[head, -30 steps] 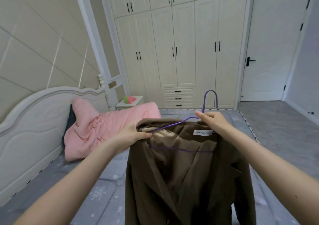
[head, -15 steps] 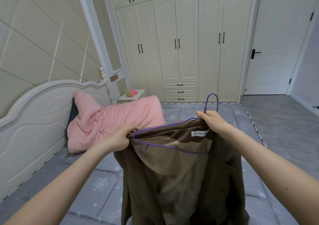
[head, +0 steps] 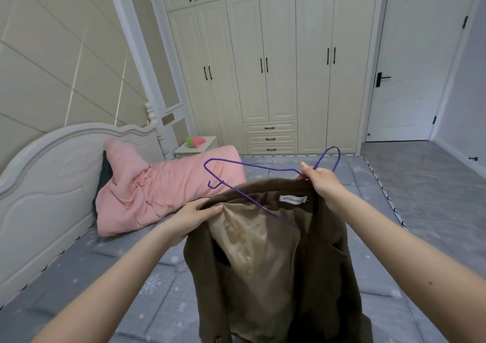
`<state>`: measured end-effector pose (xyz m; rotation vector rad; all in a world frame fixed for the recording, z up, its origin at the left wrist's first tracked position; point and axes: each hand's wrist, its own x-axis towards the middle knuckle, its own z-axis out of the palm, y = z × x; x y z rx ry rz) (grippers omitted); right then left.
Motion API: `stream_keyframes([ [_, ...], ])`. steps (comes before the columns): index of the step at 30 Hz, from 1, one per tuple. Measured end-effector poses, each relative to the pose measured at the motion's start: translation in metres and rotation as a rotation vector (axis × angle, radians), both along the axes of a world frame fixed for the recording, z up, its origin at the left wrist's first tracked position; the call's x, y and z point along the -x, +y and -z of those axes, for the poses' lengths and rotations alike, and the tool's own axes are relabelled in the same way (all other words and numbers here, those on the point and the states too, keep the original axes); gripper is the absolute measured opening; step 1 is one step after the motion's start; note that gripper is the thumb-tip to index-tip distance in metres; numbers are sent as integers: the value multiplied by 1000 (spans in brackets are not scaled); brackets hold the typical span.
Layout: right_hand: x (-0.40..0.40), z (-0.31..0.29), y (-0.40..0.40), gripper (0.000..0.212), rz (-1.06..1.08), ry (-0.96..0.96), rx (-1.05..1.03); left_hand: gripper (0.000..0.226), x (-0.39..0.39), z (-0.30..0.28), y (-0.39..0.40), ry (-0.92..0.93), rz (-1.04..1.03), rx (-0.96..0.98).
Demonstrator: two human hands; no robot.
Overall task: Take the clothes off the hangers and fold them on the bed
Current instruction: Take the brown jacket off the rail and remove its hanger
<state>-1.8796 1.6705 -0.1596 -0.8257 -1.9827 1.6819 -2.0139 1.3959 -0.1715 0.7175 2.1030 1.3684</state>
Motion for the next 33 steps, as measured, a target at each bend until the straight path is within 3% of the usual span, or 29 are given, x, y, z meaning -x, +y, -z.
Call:
stream_keyframes([
  [3,0,1,-1,41,17,99,50,14,-2,6,6,93,-147,-27],
  [6,5,-12,-1,39,32,389,291,16,-4,10,8,169,-167,-36],
  [9,8,-36,2,39,87,461,341,19,-6,15,7,171,-187,-23],
  [12,18,-40,11,42,134,359,155,27,-8,22,7,149,-203,27],
  [19,40,25,36,31,89,90,24,25,-8,65,6,104,-138,255],
  [26,86,97,56,24,55,-107,-80,25,37,94,17,44,-198,262],
  [31,134,146,61,28,66,-243,-35,12,99,108,36,-33,-151,243],
  [33,154,162,61,30,65,-286,-26,18,120,116,43,-32,-117,237],
])
